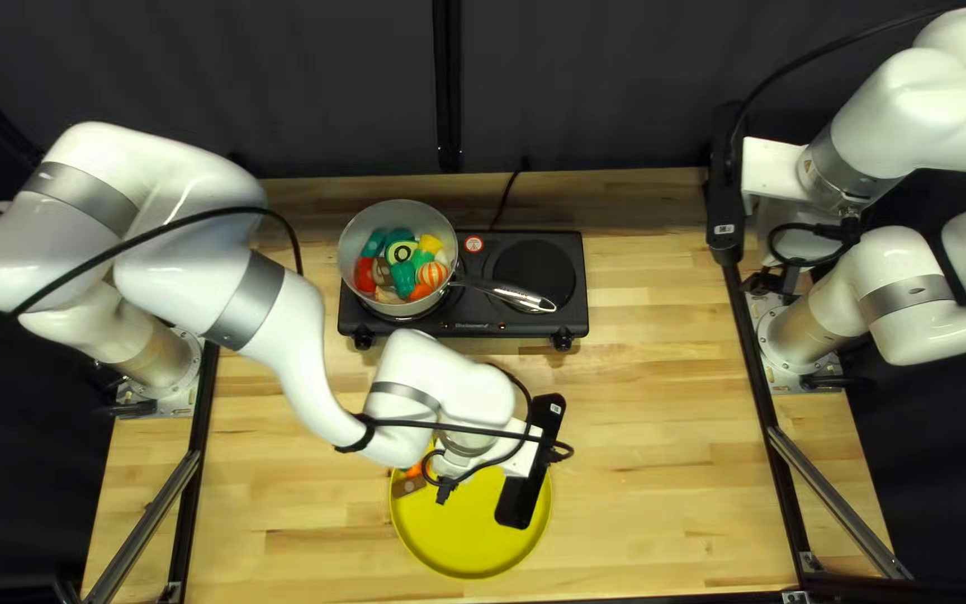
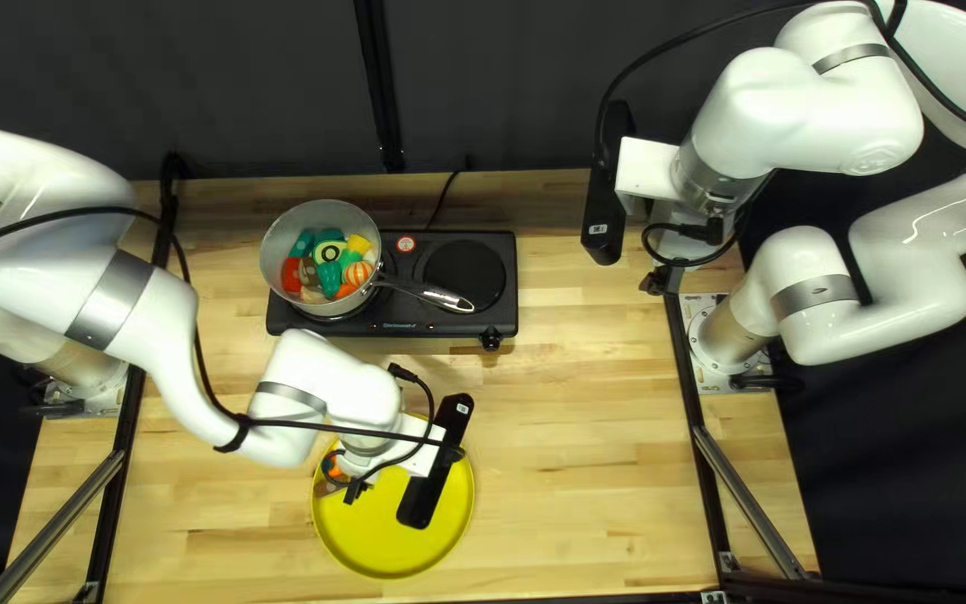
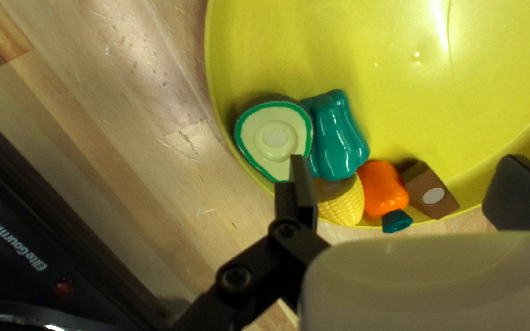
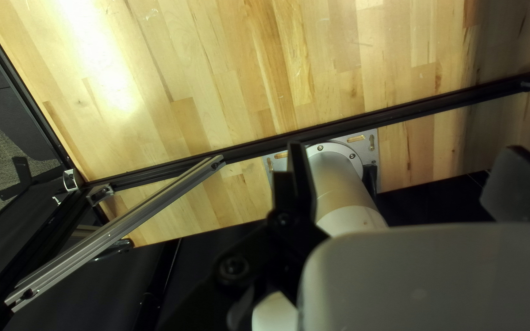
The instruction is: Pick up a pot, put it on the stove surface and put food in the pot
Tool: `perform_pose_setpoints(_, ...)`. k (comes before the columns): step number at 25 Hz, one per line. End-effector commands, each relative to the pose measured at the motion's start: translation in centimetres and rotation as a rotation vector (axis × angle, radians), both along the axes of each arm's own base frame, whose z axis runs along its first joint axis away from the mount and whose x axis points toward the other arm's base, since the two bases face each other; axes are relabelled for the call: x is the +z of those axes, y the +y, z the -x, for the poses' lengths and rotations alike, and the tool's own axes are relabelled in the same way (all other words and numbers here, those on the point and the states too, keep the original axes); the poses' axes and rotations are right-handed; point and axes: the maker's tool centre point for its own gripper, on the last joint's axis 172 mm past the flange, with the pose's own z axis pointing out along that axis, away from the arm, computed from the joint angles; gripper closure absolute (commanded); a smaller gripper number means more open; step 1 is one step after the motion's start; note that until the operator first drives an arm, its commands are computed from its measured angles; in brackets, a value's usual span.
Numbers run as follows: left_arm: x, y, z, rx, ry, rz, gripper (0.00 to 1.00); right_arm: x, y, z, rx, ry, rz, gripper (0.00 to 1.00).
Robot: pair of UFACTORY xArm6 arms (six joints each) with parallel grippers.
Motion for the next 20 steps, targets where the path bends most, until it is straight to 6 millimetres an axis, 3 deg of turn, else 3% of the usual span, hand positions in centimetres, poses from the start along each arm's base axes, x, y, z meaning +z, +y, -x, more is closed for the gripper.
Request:
perform_pose_setpoints(1, 0.0, -0.1, 0.1, 0.001, 0.000, 0.003, 0.00, 0.0, 0.0, 0.0, 0.000, 0.000, 0.000, 0.00)
perform_pose_setpoints(11, -3.7, 0.4, -0.2, 0.064, 0.077, -0.155, 0.00, 0.0, 0.0, 0.0, 0.000, 0.000, 0.000, 0.00)
perform_pose_setpoints(20, -1.4, -1.8, 2.6, 0.057, 0.104, -0.241, 0.00, 0.0, 0.0, 0.0, 0.000, 0.000, 0.000, 0.00)
